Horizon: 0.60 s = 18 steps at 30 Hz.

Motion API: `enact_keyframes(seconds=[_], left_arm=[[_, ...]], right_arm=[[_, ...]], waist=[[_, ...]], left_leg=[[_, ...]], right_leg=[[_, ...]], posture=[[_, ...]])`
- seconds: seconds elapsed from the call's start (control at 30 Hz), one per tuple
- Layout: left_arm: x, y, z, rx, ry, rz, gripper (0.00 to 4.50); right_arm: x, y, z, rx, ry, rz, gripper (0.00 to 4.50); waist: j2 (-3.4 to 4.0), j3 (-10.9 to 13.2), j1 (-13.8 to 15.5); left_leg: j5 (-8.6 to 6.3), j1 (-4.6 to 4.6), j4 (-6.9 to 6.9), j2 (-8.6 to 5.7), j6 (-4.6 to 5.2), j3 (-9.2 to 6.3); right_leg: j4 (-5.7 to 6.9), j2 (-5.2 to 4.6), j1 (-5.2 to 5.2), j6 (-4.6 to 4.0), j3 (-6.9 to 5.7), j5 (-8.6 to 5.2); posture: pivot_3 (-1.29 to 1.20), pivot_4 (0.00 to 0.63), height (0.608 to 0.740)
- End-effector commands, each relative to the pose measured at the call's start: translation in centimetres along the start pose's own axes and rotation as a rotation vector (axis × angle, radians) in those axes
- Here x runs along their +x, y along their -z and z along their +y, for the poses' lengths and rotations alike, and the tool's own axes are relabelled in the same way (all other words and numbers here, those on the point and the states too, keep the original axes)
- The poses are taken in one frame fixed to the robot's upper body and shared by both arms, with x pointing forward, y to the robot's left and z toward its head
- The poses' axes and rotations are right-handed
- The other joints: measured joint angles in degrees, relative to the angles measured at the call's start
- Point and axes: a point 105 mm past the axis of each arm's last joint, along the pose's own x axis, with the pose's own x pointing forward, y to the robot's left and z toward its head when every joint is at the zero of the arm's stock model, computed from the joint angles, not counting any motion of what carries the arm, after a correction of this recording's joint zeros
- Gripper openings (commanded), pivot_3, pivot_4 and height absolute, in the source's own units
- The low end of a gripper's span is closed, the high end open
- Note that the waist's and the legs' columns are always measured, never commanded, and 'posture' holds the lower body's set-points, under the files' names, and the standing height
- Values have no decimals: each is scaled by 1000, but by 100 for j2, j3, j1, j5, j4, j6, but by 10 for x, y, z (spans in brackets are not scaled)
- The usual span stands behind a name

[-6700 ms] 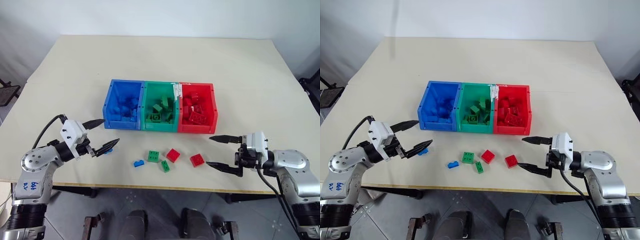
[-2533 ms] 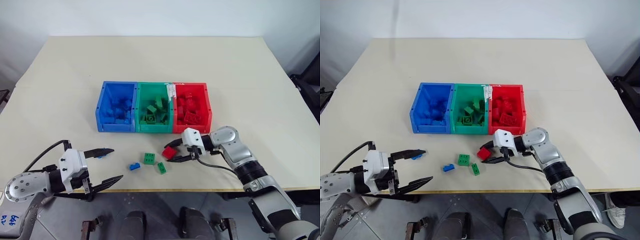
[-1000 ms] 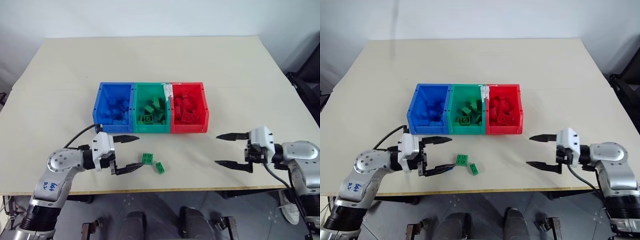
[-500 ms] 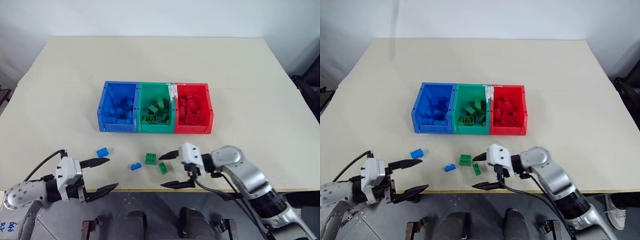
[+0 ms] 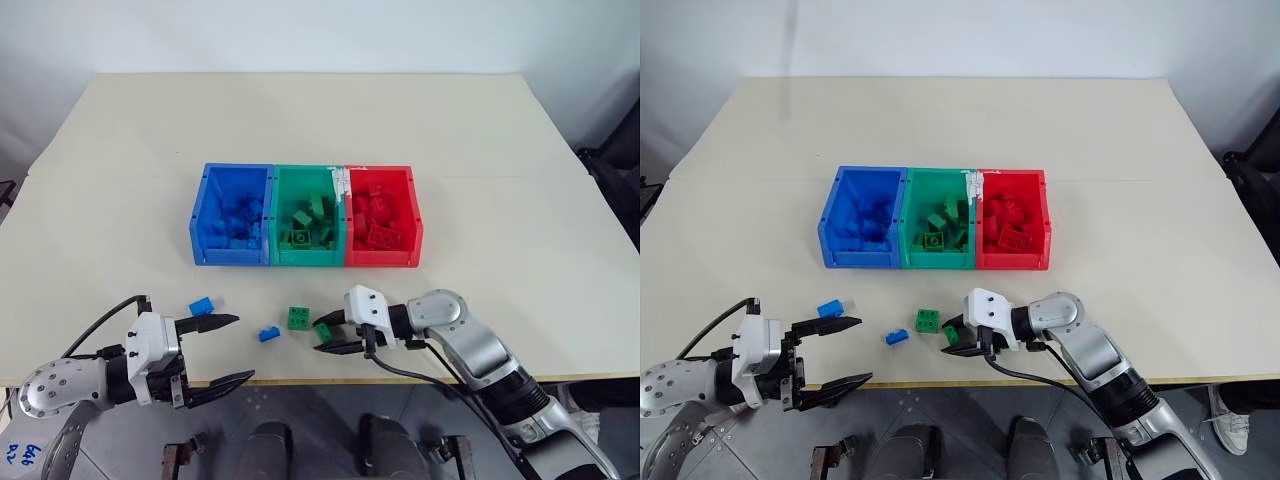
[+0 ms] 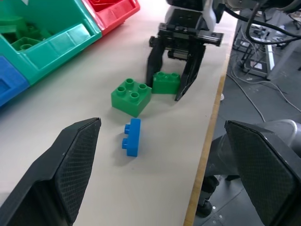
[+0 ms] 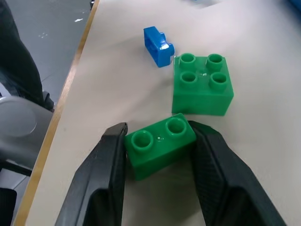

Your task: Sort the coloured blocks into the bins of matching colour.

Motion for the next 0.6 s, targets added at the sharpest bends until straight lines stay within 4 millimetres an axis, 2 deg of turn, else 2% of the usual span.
enact_keyframes(seconds=[0.03,0.1,0.13,0.27,0.4,0.47,0.57,0.6], left_arm=[[-2,-8,3,29,-43,-33,4500],[-3,-9,7,61,-86,-42,4500],[-4,-10,9,84,-108,-41,4500],[-15,-15,20,71,-253,-90,4500],[-34,-8,26,47,-371,-76,4500],[-39,-5,26,40,-393,-65,4500],[-44,-4,27,37,-412,-57,4500],[-44,-4,27,38,-413,-56,4500]], right_arm=[[-13,-22,-9,-30,20,-115,1545],[-20,-41,-11,-18,-2,-213,1545],[-22,-47,-18,3,27,-241,1545],[-28,-95,-66,34,181,-393,1545],[-19,-113,-117,-43,369,-366,1545],[-17,-119,-133,-64,426,-364,1545],[-11,-116,-151,-61,477,-332,1545],[-10,-114,-154,-54,479,-327,1895]], waist=[[0,0,0],[0,0,1],[0,0,0],[2,1,-98],[-2,-2,-152],[-6,-4,-146],[-5,-3,-152],[-6,-3,-159]], left_leg=[[0,0,0,0,0,0],[0,0,0,1,0,0],[0,0,0,2,0,0],[0,3,1,16,-3,10],[-3,2,-1,33,-16,18],[-6,-5,-3,34,-17,39],[-6,-23,-1,35,-17,59],[-6,-24,-1,35,-17,63]], right_leg=[[0,0,0,0,0,0],[0,0,0,0,0,0],[-1,0,0,0,0,0],[3,4,-4,-3,1,2],[25,17,-26,-19,0,-3],[45,16,-54,-24,1,-6],[70,13,-90,-31,0,-8],[69,12,-91,-31,0,-8]], posture=[[0,150,740],[0,150,740],[0,150,740],[0,150,740],[0,150,740],[0,150,740],[0,150,740],[0,150,740]])
